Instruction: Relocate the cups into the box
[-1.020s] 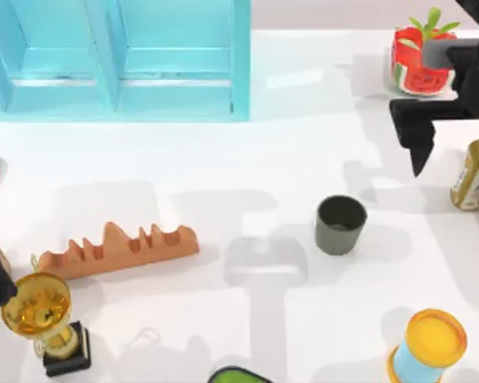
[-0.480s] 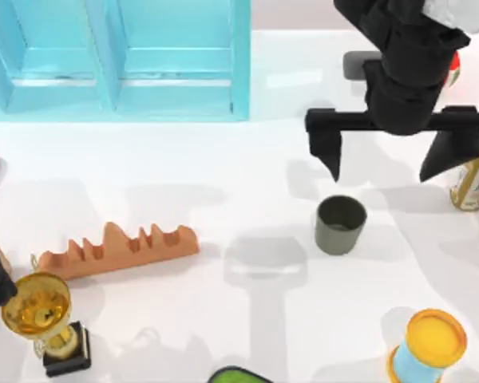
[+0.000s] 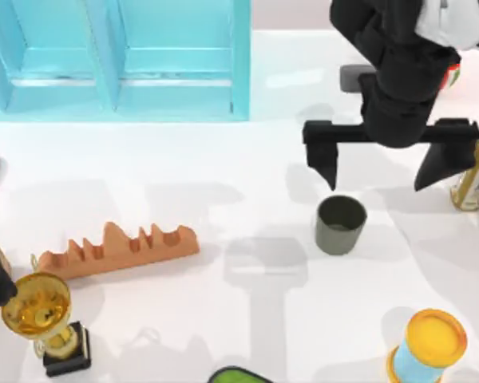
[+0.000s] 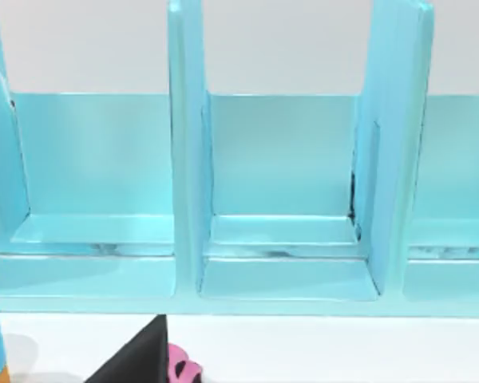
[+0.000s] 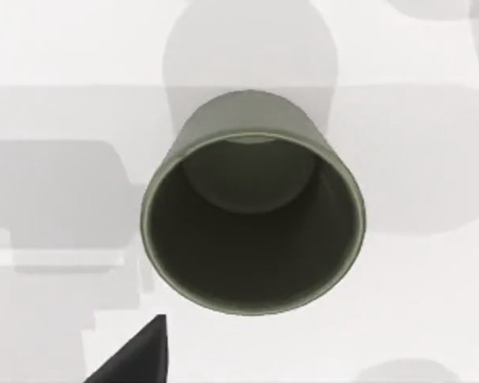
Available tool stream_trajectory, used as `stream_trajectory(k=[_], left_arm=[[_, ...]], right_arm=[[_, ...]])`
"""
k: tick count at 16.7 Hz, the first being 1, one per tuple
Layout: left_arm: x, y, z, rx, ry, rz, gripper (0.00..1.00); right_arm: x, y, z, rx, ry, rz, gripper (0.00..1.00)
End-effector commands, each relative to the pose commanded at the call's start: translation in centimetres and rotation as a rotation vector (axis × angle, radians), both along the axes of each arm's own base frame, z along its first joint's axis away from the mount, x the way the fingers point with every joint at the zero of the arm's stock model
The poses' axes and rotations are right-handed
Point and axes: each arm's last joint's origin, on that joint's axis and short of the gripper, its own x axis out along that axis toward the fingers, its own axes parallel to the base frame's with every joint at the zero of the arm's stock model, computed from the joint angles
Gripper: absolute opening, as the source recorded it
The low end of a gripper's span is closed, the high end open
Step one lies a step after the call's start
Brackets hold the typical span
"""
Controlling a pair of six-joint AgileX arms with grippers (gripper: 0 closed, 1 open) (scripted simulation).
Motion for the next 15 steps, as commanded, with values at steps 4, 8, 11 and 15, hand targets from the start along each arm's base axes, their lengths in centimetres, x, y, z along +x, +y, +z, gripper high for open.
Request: stream_trajectory(k=[4, 8, 11, 15], left_arm=[[0.0, 0.0, 0.0, 0.0, 0.0, 0.0, 1.0], [0.0, 0.0, 0.0, 0.0, 0.0, 0.0, 1.0], [0.0, 0.0, 0.0, 0.0, 0.0, 0.0, 1.0], [0.0, 0.0, 0.0, 0.0, 0.0, 0.0, 1.0]], right_arm=[[0.3, 0.2, -5.1, 0.009, -0.017, 0.0, 1.0], [-0.1, 0.1, -7.9, 0.003, -0.006, 0.0, 1.0], [-0.1, 0.1, -7.9, 0.003, -0.006, 0.0, 1.0], [-0.1, 0.1, -7.9, 0.003, -0.006, 0.0, 0.7]])
